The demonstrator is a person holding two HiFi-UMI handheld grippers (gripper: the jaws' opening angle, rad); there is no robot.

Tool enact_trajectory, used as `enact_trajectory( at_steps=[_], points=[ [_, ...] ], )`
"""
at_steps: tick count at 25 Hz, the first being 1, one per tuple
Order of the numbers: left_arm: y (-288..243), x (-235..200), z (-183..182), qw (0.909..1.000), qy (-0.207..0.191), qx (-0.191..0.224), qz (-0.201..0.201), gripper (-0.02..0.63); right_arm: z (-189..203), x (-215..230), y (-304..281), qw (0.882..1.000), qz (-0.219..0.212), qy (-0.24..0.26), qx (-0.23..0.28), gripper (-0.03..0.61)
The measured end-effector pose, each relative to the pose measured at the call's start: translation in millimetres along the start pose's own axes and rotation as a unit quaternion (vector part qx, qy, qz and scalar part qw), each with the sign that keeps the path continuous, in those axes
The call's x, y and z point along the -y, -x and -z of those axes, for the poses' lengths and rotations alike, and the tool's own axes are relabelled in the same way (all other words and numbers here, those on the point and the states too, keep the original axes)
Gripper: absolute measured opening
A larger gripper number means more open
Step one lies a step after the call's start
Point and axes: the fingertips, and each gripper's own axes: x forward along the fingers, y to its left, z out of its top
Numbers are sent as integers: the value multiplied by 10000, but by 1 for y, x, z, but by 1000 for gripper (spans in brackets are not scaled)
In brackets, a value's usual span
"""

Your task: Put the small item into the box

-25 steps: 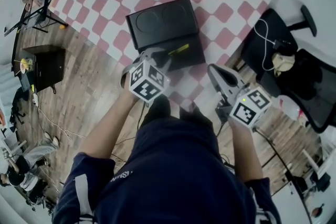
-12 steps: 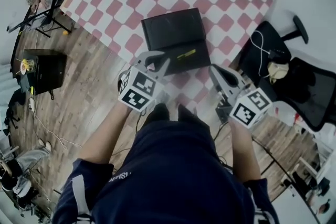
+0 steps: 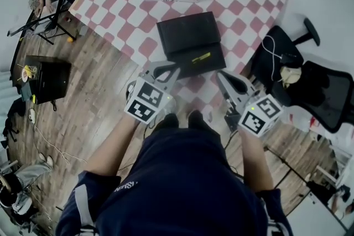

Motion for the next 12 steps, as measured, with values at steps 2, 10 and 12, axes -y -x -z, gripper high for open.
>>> enact_trajectory(
  at_steps=[2, 10, 12],
  points=[
    [6, 2, 2, 10000, 11, 26, 23, 41, 1, -7, 0, 10000, 18, 60, 5, 15],
    [24, 3, -1, 9997, -48, 199, 120, 35, 5, -30, -6, 9998, -14, 183, 31, 15],
    [28, 4, -3, 9996, -77, 251, 144, 35, 7, -35, -8, 9997, -20, 223, 11, 15]
  ],
)
